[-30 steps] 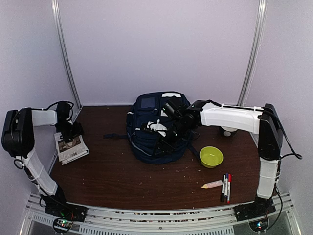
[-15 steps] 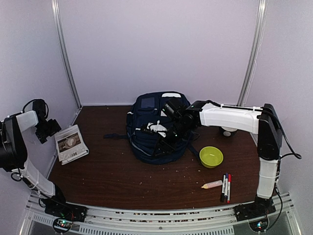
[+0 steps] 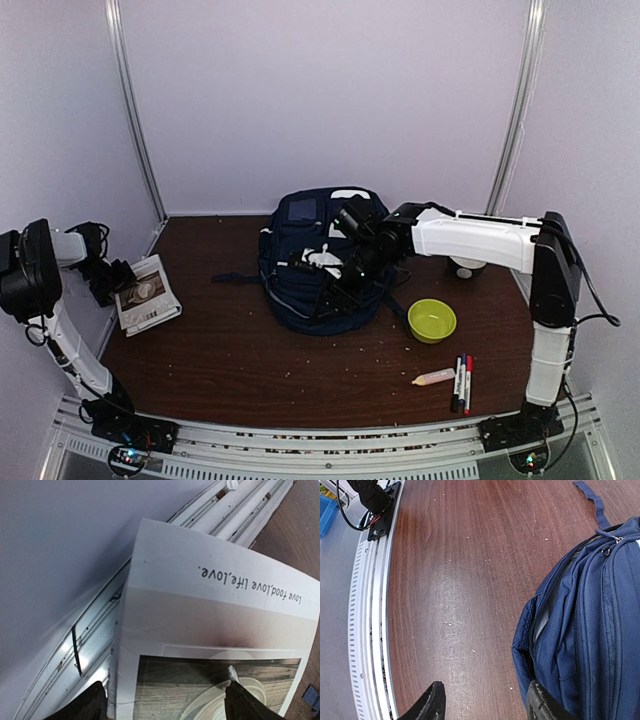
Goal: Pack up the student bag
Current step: Move the book to the center of the board.
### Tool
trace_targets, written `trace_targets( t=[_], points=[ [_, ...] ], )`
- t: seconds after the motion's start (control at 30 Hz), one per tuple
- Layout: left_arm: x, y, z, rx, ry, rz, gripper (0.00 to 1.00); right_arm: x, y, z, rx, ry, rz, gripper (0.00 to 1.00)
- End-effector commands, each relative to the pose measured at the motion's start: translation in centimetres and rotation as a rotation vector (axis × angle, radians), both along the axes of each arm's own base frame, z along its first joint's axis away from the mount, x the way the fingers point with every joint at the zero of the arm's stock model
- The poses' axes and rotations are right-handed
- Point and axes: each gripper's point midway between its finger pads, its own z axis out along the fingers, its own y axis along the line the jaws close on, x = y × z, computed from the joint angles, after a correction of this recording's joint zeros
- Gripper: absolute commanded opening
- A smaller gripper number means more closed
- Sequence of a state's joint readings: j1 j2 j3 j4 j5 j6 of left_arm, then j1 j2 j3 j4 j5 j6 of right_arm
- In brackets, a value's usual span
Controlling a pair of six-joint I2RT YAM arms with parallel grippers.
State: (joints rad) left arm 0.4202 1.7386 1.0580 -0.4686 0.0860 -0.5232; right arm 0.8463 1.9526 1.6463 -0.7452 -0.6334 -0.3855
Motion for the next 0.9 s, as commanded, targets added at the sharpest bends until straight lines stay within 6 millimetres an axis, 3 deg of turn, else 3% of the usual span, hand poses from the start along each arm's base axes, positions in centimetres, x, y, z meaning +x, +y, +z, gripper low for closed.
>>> trace_targets(
  t=[0.0, 0.13, 0.4, 0.53, 0.7, 0.87],
  points=[
    [2.3, -1.2, 1.1, -0.026, -0.131, -0.067, 0.82, 0.3, 0.0, 2.9, 0.058, -0.033, 0.008, 0.56],
    [3.9, -4.9, 1.1, -0.033, -0.141, -0.207, 0.77, 0.3, 0.0, 2.4, 0.052, -0.013, 0.007, 0.56],
    [4.4, -10.5, -0.5, -0.011, -0.093, -0.364, 0.72, 0.4, 0.0, 1.8, 0.049, 0.019, 0.0, 0.56],
    [4.5, -12.3, 0.4, 0.032, -0.086, -0.428, 0.7, 0.9, 0.5, 1.4, 0.049, 0.021, -0.009, 0.56],
    [4.3, -12.7, 0.5, 0.026, -0.073, -0.421, 0.7, 4.1, 3.4, 2.8, 0.082, 0.044, -0.119, 0.56],
    [5.2, -11.7, 0.6, 0.051, -0.055, -0.363, 0.75, 6.8, 8.2, 3.3, 0.222, 0.158, -0.252, 0.6]
  ],
)
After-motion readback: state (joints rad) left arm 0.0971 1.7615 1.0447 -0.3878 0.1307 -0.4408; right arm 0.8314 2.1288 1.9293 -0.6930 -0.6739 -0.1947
